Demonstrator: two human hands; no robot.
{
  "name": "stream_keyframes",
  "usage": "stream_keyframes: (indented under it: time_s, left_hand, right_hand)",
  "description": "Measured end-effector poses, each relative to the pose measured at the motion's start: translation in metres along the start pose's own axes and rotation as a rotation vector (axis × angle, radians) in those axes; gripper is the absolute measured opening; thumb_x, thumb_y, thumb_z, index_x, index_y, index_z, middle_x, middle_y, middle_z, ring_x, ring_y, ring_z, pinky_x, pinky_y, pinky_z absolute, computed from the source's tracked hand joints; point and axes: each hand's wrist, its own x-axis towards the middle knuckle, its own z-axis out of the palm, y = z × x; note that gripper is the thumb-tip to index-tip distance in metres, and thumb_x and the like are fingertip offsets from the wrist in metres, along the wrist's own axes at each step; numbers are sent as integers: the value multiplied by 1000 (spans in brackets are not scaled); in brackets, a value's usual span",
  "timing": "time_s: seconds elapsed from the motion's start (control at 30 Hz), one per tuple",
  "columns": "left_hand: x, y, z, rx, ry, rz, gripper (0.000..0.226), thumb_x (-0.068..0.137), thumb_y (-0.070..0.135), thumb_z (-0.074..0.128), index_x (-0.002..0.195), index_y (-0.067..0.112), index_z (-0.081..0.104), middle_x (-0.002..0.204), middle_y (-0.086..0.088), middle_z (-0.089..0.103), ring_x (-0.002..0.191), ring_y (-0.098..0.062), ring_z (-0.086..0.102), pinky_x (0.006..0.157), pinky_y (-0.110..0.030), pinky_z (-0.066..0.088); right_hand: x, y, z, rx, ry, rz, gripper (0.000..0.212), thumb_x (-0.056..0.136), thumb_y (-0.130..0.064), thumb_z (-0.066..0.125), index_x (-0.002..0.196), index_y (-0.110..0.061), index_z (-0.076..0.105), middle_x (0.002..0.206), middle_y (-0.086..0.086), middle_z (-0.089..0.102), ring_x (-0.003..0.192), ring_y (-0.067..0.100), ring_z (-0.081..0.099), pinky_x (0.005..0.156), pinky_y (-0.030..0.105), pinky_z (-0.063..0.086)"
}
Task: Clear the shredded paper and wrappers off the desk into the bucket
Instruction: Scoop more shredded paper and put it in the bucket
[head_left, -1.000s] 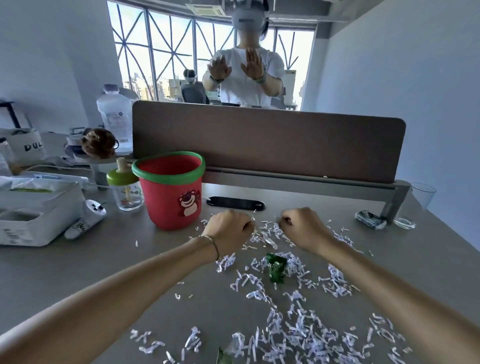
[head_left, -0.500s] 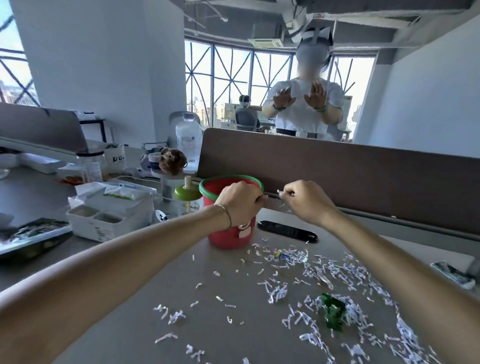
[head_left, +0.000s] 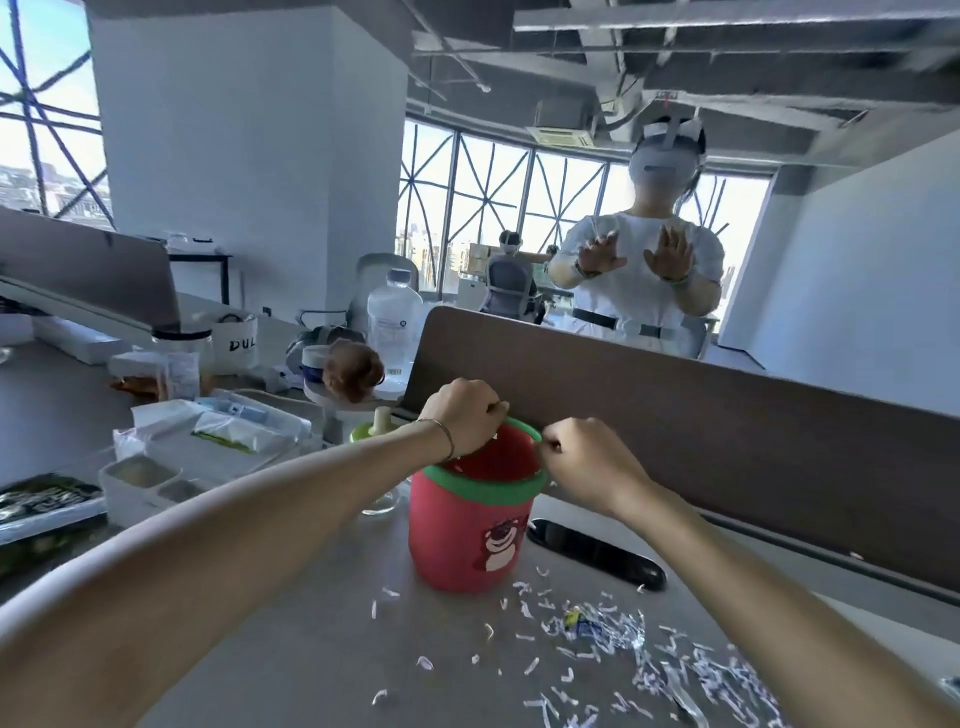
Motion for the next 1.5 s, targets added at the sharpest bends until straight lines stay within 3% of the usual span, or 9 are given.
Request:
stream_keyframes:
  time_s: [0.27,0.47,0.67,0.87,0.97,1.13,1.3,1.4,1.5]
  left_hand:
    - [20,-17,13,41,-391,9,30,89,24,57,62,12,64,60,-2,58,63,-21,54,63,-28,46]
    - [15,-22,-3,135,-534,70,33,102,17,44,106,4,74,108,-12,72,83,-22,55,73,-29,41]
    - [10,-48,-29,241,-435,171,37,81,24,44,96,15,76,97,-7,76,95,-28,69,87,-39,57]
    - [-8,-66,-42,146,-384,189,32,89,22,47,102,23,77,97,8,75,91,-13,65,92,-31,53]
    - [-13,-69,-42,157,-355,212,34,86,24,43,100,20,73,94,4,74,93,-19,66,90,-34,53]
    - [-20,-70,-39,136,-327,220,39,92,17,49,124,28,68,123,2,70,116,-20,61,103,-36,47]
    - [-31,-76,-35,120,-257,214,45,91,25,48,134,31,60,129,2,65,121,-18,58,105,-34,44]
    - [-45,-76,-37,74,-185,207,41,94,23,54,134,27,61,126,3,64,114,-16,61,99,-27,44]
    - [-63,-81,-40,13,-69,217,38,94,20,60,131,25,64,122,3,67,110,-17,63,96,-32,49]
  right_hand:
    - [37,2,3,-53,31,-22,46,93,-31,55,56,-10,39,48,1,48,49,24,46,52,34,37]
    - [66,-12,14,-20,33,-16,45,94,-31,55,55,-10,47,55,6,65,56,26,61,57,35,47]
    - [84,-30,31,14,-22,-68,54,99,-36,51,51,-12,49,45,-7,56,53,12,55,54,29,37]
    - [91,-38,50,6,-68,-37,49,98,-39,47,58,-12,41,54,1,53,63,29,57,61,38,41]
    - [89,-37,52,10,-110,-14,48,95,-41,46,60,-10,53,55,0,59,66,27,61,67,38,49]
    - [75,-34,47,-18,-202,19,54,98,-53,42,72,-13,69,65,-1,68,71,22,66,74,38,54]
    - [55,-35,33,-11,-149,24,58,101,-54,41,68,-7,49,57,0,55,63,25,58,57,36,37]
    - [39,-37,23,-9,-103,-21,47,99,-50,46,79,-12,65,75,-1,68,78,25,64,67,37,48]
    - [14,-43,19,9,2,-81,23,94,-36,56,91,-24,76,103,-7,74,102,19,65,89,39,53]
